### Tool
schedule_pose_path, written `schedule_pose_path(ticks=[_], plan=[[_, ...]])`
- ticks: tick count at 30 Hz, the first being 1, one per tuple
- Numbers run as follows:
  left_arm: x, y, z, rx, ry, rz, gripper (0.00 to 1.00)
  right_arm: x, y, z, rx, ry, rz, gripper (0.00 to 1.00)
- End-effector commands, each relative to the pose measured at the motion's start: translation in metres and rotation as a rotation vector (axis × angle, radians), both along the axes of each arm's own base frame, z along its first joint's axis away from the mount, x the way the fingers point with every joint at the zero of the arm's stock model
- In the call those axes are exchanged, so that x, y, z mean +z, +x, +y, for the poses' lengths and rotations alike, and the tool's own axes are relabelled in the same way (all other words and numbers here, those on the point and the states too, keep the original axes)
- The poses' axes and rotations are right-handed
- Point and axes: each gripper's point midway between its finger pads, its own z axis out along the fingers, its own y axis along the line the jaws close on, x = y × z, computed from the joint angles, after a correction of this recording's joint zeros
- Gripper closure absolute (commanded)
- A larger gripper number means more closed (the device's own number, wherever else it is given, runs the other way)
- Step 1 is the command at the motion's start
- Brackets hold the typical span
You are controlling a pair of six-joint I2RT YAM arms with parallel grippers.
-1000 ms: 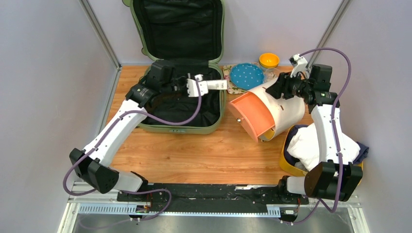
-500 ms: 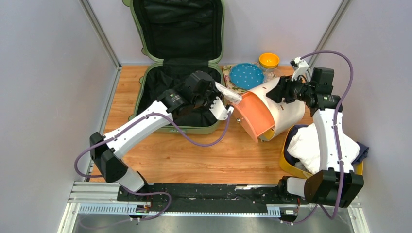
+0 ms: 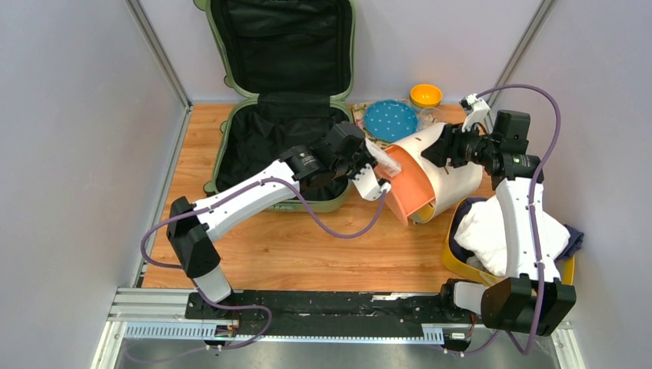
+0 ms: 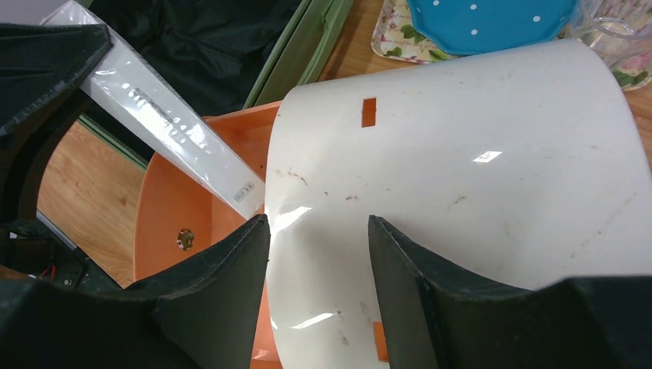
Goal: Open, take out, and arrange the luggage
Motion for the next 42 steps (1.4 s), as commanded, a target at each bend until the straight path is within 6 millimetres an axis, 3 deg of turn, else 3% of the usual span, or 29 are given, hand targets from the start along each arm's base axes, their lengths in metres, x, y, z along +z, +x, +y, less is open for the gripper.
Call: schedule_pose_path(ticks=[1,9,12,17,21,23,24,33,36,37,38,40,42], plan=[[0.022,0.003,-0.033,-0.049,-0.07,-0.054,1.0,-0.013,-0.012,0.0,-0.019,0.011,0.07,0.43],[0.03,0.0,-0.069,-0.076,-0.096,-0.063,0.97,-0.016,-0.016,0.0,-0.02,0.008,0.065,0.43],[0.027,-0.007,-0.071,-0.093,-0.089,-0.041,0.87,-0.017,-0.015,-0.001,-0.021,0.004,0.065,0.43],[0.027,-0.036,-0.073,-0.167,-0.098,0.037,0.77,-0.017,-0.013,-0.001,-0.022,0.005,0.064,0.43],[0.02,-0.043,-0.068,-0.178,-0.093,0.05,0.6,-0.017,-0.01,-0.001,-0.021,0.006,0.063,0.43],[0.027,-0.044,-0.064,-0.172,-0.114,0.038,0.46,-0.018,-0.01,-0.001,-0.019,0.006,0.063,0.43],[0.025,-0.045,-0.064,-0.173,-0.12,0.043,0.45,-0.018,-0.009,-0.001,-0.018,0.007,0.063,0.43],[0.084,-0.069,-0.065,-0.222,-0.381,0.112,0.44,-0.022,-0.008,-0.001,-0.016,0.003,0.072,0.42],[0.114,-0.059,-0.054,-0.126,-0.582,0.22,0.44,-0.021,-0.008,-0.002,-0.016,0.0,0.066,0.42],[0.111,-0.041,-0.046,-0.023,-0.664,0.318,0.44,-0.02,-0.008,-0.001,-0.013,0.001,0.064,0.42],[0.131,-0.036,-0.04,0.013,-0.732,0.359,0.44,-0.02,-0.008,-0.001,-0.013,0.001,0.063,0.42],[0.118,-0.016,-0.032,0.159,-0.818,0.516,0.45,-0.018,-0.007,0.0,-0.008,0.006,0.058,0.42],[0.117,0.005,-0.011,0.28,-0.893,0.594,0.46,-0.016,-0.008,0.0,-0.002,0.005,0.052,0.42]])
